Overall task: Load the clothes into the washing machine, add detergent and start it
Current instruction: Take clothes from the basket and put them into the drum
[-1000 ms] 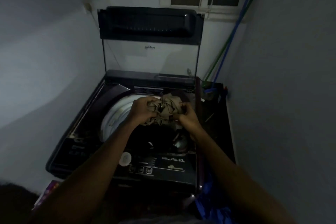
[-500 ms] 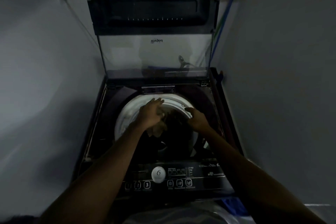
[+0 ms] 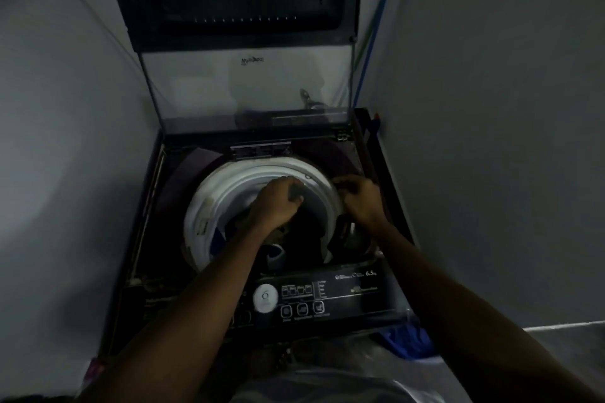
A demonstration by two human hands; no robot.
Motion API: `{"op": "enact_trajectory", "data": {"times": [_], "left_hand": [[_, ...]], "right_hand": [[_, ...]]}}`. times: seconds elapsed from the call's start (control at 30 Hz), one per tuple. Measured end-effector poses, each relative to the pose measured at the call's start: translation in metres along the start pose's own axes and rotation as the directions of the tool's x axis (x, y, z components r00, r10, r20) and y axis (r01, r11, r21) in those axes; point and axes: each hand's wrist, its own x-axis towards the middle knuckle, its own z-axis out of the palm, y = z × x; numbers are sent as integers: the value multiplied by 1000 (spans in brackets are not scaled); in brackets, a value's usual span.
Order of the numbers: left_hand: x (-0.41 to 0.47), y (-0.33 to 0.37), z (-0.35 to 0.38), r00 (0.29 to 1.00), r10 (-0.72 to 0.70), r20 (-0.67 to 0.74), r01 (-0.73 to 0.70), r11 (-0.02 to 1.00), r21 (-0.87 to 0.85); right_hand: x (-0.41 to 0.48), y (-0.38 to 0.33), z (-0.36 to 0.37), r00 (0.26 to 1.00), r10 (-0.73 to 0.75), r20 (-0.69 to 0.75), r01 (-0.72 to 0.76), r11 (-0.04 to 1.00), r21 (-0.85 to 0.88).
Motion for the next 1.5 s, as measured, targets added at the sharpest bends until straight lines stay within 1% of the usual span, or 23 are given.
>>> {"op": "enact_trajectory", "data": {"times": [0.2, 0.27, 0.4, 0.53, 0.67, 0.73, 0.83, 1.03, 1.17, 1.23, 1.3, 1.37, 1.43, 1.5], "left_hand": [[-9, 66, 39, 994, 102, -46, -101, 995, 19], [-15, 95, 59, 991, 117, -64, -118, 993, -12], [-33, 158, 112, 989, 116, -94, -127, 984, -121], [-54, 202, 163, 993, 101, -59, -110, 981, -158], [-79, 231, 210, 998, 66, 2, -65, 982, -177], [-92, 242, 226, 998, 47, 42, -39, 984, -175], [-108, 252, 244, 992, 9, 125, 13, 985, -173], [-124, 233, 288, 979, -43, 197, 74, 985, -153], [-123, 197, 333, 967, -65, 245, 102, 985, -138], [-123, 178, 357, 966, -86, 246, 115, 988, -106], [-122, 157, 391, 961, -99, 259, 115, 992, -46], [-118, 133, 427, 950, -133, 281, 133, 991, 20], [-108, 108, 461, 937, -186, 294, 181, 982, 47], [-93, 80, 496, 914, -270, 302, 246, 962, 115]], "right_hand": [[-22, 30, -56, 996, -30, -89, 46, 984, 175], [-30, 49, -79, 996, -17, -90, 35, 978, 205], [-49, 102, -134, 992, 9, -127, 18, 978, 207], [-70, 153, -178, 996, 51, -75, -34, 977, 209], [-93, 200, -213, 999, 43, 12, -44, 990, 134], [-104, 218, -225, 996, 72, 56, -78, 990, 114], [-119, 242, -238, 993, 98, 60, -104, 989, 104], [-144, 285, -233, 984, 167, 65, -169, 985, 32], [-153, 315, -210, 974, 216, 67, -217, 976, 10], [-156, 335, -195, 963, 246, 109, -241, 969, -57], [-158, 371, -172, 933, 300, 199, -271, 949, -161], [-157, 410, -147, 907, 311, 285, -224, 928, -299], [-154, 446, -124, 904, 272, 329, -124, 905, -407], [-147, 482, -98, 905, 229, 358, -19, 864, -503]]}}
